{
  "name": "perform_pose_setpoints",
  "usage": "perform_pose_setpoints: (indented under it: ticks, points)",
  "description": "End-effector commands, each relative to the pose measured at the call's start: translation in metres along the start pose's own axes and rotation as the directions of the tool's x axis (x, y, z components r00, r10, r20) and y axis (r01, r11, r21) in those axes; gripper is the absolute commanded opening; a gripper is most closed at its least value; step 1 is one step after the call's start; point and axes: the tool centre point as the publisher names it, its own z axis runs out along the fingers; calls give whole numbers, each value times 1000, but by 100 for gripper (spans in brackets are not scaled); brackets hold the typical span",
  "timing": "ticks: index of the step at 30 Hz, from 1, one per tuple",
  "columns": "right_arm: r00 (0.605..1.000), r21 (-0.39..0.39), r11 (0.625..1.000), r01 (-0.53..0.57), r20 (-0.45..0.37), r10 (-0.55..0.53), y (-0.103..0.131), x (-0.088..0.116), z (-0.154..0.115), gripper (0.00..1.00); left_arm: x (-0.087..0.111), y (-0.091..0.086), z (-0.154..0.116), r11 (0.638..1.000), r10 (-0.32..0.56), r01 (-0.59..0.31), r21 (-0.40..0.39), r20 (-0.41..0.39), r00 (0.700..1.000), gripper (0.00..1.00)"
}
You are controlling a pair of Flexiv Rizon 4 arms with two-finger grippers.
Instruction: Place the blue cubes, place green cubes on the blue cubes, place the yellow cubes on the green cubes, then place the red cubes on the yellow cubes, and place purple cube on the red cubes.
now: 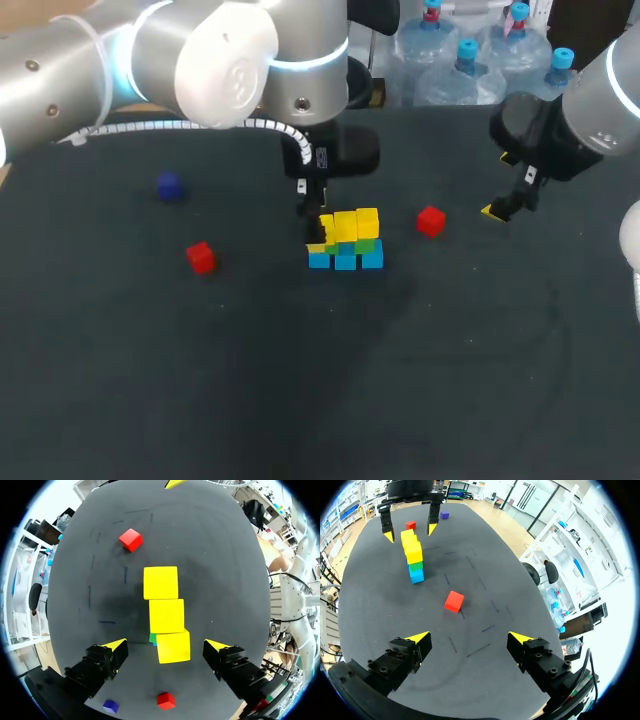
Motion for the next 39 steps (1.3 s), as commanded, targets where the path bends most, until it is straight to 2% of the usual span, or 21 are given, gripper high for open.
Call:
perform_pose_setpoints:
  ticks: [1,2,3,4,6,8,39]
  points:
    - [1000,8,1000,-1,-1,1,2,1,-1,100,-1,1,0,1000,2,-2,-4,-3,1000,97]
    - [1000,8,1000,-1,-1,1,2,1,-1,100,-1,1,0,1000,2,-2,-5,-3,1000,72]
    - [1000,8,1000,-1,-1,1,2,1,-1,100,-1,1,0,1000,2,-2,-5,-3,1000,58]
    - [1000,8,1000,-1,-1,1,2,1,-1,100,-1,1,0,1000,3,-3,-6,-2,1000,52]
    - [1000,8,1000,-1,-1,1,2,1,-1,100,-1,1,0,1000,3,-3,-6,-2,1000,53]
    - [1000,8,1000,-1,-1,1,2,1,-1,100,-1,2,0,1000,4,-4,-7,-2,1000,41]
    - [1000,8,1000,-1,-1,1,2,1,-1,100,-3,0,0,1000,25,-25,-10,-1,1000,45]
